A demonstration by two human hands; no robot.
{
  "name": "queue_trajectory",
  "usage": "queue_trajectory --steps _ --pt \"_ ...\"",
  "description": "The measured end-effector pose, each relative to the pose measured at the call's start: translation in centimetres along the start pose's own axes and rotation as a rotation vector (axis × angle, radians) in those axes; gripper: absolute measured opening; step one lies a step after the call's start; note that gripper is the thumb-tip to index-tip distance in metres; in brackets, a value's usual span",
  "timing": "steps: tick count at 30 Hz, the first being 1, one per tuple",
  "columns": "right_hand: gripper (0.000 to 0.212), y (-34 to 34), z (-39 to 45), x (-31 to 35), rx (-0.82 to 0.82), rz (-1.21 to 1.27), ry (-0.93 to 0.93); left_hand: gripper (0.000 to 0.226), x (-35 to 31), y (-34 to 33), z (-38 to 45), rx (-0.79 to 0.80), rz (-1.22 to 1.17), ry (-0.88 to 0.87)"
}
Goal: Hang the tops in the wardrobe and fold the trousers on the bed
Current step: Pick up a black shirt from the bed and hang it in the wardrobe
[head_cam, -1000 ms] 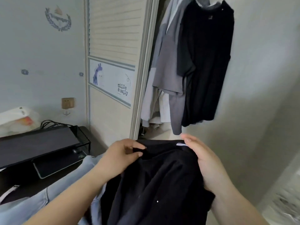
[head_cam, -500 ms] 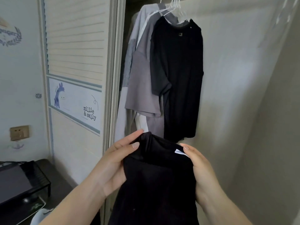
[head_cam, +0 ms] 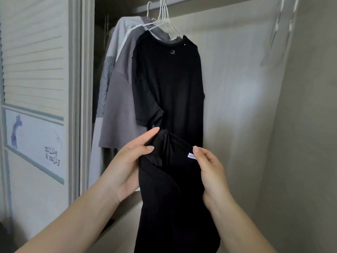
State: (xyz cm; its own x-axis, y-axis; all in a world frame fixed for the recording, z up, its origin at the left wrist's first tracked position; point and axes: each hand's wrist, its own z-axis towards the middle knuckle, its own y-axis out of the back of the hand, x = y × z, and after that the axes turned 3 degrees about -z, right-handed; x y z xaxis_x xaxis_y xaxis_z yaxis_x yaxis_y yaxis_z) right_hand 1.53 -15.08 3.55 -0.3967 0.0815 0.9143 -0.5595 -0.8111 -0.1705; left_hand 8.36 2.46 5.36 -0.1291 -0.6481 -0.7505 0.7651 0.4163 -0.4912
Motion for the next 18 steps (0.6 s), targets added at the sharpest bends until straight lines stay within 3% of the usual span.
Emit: queue_trajectory --steps 7,12,15,18 --pt "0.013 0.4 4.6 1.5 -0.151 0.024 0.048 0.057 0.2 -1.9 5.4 0.027 0.017 -0.030" --pt "0.023 0.1 7.6 4.1 -0.145 -0.020 0.101 0.048 -0.7 -2.6 9.0 0.041 -0.002 -0.045" --pt "0.025 -0.3 9.8 7.0 -0.129 -0.233 0.187 0.047 -1.7 -3.1 11.3 0.032 -0.001 -0.067" --pt "0.016 0.1 12.6 12.7 -0.152 -0.649 0.385 0.045 -2.4 -3.9 13.9 -0.021 0.045 -0.091"
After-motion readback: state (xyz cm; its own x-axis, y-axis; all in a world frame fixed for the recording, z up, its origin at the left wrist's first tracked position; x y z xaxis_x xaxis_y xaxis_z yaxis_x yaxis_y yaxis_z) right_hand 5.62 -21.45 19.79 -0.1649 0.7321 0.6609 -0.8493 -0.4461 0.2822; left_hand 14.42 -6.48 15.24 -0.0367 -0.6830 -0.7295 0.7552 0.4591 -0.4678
